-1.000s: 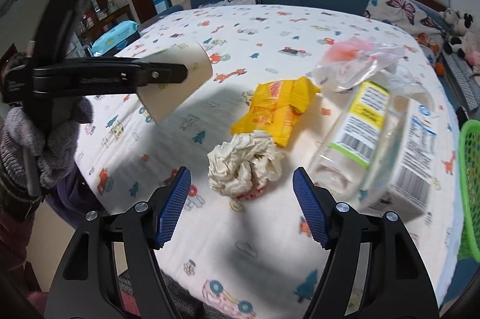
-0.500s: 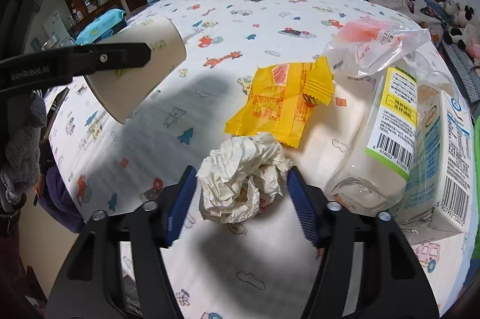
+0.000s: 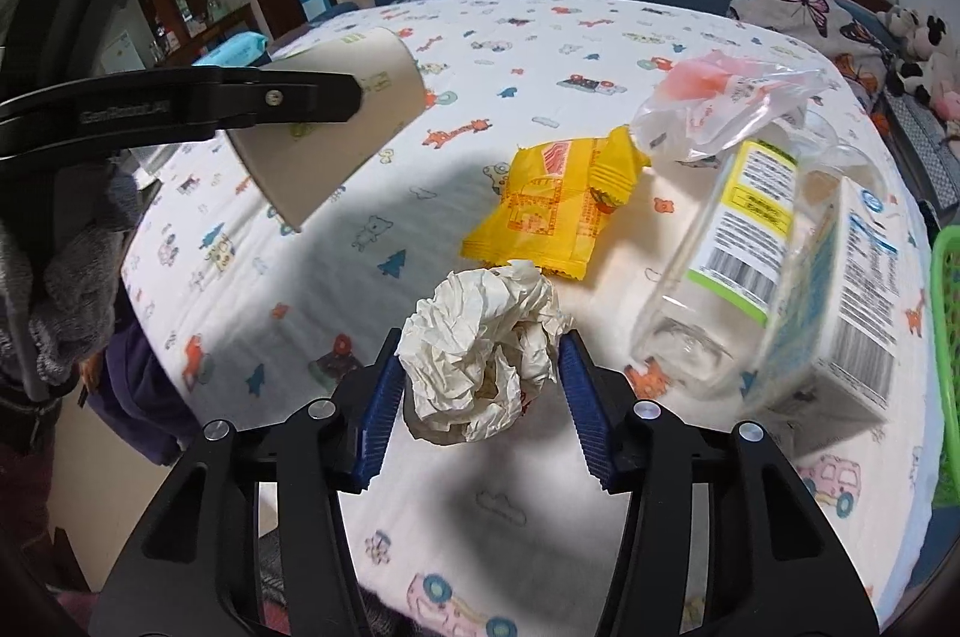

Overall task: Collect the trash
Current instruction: 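Carry the tissue into the green basket with the right tool while the left carries the paper cup toward it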

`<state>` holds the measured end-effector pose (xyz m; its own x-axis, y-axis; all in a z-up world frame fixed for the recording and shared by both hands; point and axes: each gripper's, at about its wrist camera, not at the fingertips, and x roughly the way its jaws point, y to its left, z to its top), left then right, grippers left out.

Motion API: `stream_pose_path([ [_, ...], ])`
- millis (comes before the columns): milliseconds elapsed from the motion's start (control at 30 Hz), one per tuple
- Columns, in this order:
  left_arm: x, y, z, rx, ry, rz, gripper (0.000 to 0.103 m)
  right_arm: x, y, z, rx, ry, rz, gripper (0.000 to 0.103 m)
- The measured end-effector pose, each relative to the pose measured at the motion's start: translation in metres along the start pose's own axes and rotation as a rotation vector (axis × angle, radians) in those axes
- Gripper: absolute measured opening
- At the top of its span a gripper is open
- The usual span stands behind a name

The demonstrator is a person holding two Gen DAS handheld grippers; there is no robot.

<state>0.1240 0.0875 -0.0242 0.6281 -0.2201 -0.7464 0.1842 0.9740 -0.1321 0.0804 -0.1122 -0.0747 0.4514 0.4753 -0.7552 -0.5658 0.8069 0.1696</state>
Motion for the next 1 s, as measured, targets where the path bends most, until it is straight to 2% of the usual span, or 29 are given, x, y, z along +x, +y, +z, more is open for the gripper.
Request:
stream_pose_path([
  [367,0.007,-0.048,0.016,0.068,-0.002,-0.062,0.056,-0.054,-0.032,-0.009,0.079,-0.082,-0.025,0.052],
  [600,0.015,-0.090,0.033,0.132,-0.001,-0.107,0.056,-0.089,-0.081,-0.020,0.161,-0.132,-0.125,0.052],
  [1000,0.036,-0.173,0.063,0.245,0.008,-0.168,0.056,-0.145,-0.203,-0.049,0.353,-0.180,-0.351,0.054],
])
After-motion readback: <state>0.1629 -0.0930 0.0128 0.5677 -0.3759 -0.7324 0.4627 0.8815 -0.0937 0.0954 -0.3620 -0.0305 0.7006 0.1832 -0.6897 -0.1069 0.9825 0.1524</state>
